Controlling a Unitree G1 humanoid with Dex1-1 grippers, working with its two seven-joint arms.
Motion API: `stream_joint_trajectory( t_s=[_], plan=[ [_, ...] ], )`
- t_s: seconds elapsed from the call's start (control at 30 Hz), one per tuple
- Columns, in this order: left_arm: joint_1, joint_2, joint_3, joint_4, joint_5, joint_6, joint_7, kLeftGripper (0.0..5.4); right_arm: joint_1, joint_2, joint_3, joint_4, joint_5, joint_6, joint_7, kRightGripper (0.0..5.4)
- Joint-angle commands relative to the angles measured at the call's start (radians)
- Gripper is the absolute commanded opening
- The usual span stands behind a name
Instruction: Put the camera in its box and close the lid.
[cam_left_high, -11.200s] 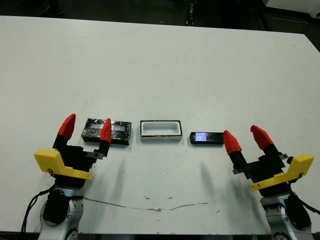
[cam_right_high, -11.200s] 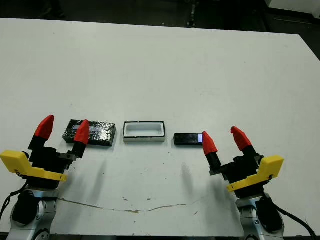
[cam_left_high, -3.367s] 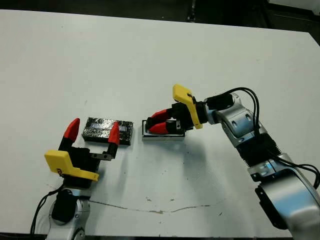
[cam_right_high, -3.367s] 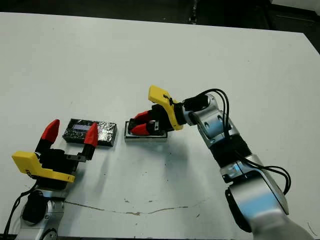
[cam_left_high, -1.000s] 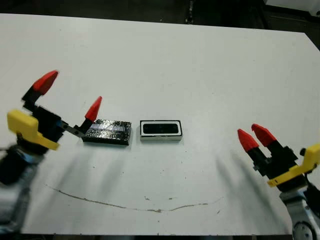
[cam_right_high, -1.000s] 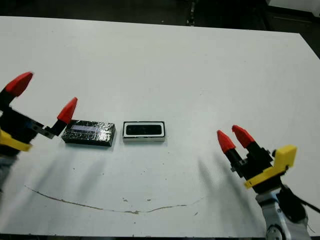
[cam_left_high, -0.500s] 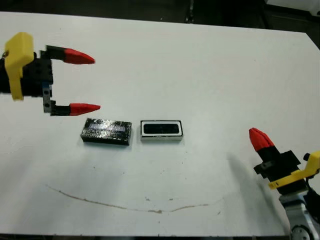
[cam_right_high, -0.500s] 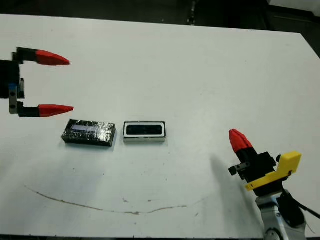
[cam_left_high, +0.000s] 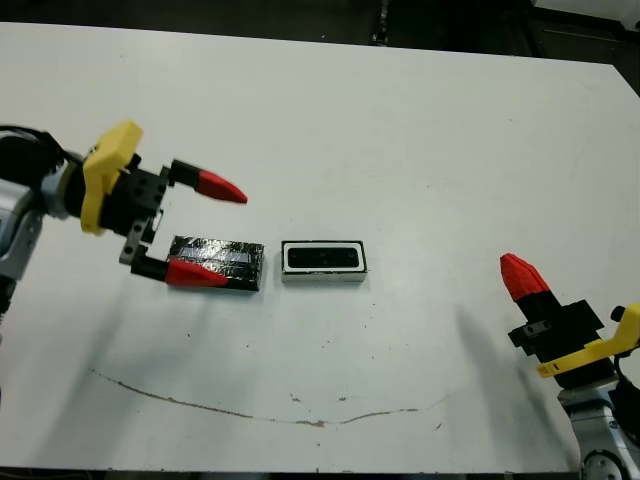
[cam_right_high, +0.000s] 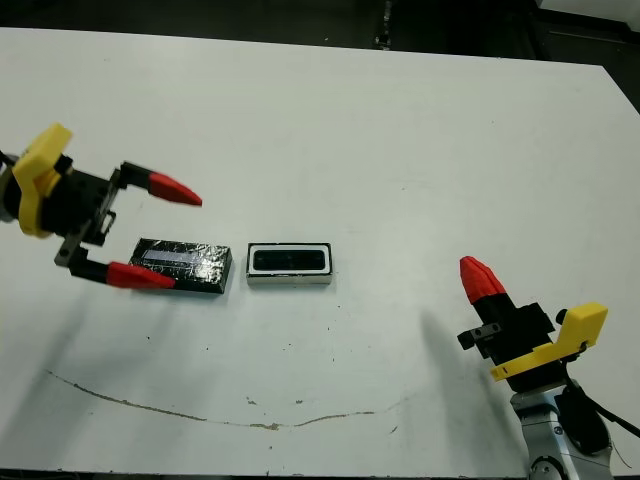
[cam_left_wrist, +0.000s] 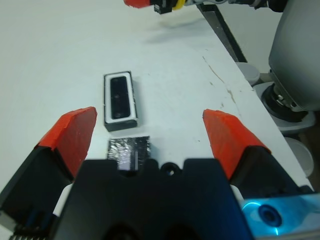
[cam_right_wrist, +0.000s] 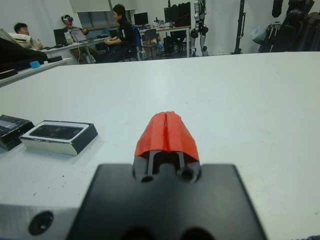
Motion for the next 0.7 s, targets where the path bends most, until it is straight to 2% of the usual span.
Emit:
stream_joint_trajectory(
  t_s=[0.03, 0.43, 0.57, 0.7],
  plan=[
    [0.027, 0.005, -0.007, -0.013, 0.033, 0.025, 0.008, 5.4, 0.013, -0.021, -0.003, 0.007, 0.006, 0.02, -0.005, 0.02],
    [0.008, -0.005, -0.044, -0.02, 0.141, 0.061, 0.049, 5.4, 0.035, -0.024, 0.014, -0.031, -0.004, 0.045, -0.041, 0.02],
    [-0.005, -0.021, -0.05, 0.022, 0.172, 0.042, 0.061, 5.4, 0.034, -0.022, 0.014, -0.032, 0.007, 0.061, -0.044, 0.02],
    [-0.015, -0.028, -0.056, 0.044, 0.2, 0.034, 0.069, 5.4, 0.039, -0.023, 0.014, -0.037, -0.013, 0.051, -0.052, 0.02]
  ],
)
